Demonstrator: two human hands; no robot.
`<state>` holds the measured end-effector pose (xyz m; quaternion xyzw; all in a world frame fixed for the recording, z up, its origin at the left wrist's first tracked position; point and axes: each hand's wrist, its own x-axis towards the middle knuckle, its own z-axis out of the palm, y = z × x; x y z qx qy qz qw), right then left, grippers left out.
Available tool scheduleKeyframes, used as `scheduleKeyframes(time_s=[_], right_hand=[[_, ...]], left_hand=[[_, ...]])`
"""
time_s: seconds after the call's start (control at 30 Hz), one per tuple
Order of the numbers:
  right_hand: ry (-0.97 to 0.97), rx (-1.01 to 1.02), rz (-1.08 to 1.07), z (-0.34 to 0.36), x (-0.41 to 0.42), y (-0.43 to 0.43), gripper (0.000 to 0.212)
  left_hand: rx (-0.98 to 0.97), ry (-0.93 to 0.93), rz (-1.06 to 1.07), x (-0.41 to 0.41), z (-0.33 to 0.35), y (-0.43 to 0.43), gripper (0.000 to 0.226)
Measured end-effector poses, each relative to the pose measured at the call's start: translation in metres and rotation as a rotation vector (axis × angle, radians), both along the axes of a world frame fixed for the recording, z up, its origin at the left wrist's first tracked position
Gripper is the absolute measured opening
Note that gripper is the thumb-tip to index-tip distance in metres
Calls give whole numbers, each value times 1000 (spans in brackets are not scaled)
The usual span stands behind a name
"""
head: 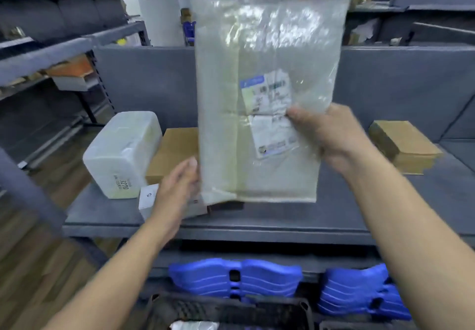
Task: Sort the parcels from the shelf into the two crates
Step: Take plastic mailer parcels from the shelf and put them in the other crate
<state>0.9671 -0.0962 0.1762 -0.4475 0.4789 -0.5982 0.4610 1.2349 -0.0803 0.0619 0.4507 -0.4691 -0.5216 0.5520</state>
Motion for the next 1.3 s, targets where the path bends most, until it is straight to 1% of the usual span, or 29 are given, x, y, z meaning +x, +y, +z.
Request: scheduleKeyframes(time_s=[0.03,0.1,0.17,0.23,0.37,0.57,0.77,0.87,1.17,1.3], right_hand=[[-14,70,27,-13,11,11,12],[-45,185,78,-41,29,28,12],[-100,256,106,-66,42,43,13],[-136,291,101,-86,49,56,15],[-119,317,104,-109,53,75,20],[-136,311,124,-117,56,93,21],[-166,303,100,-117,68,103,20],[-161,293,95,-114,74,106,20],[-156,240,100,-107,98,111,19],[-88,222,113,-108,106,116,22]], left_hand=[[4,40,-33,7,9,3,52],[35,57,-72,18,15,12,43],[87,49,-71,24,11,24,30],[120,49,-79,27,2,36,23],[156,83,-104,35,-20,54,31],[173,145,-136,43,-37,70,39],[159,126,-156,56,-35,72,41],[146,120,-163,61,-32,75,38],[128,143,-164,84,-22,82,39],[124,155,-160,100,-24,85,41]])
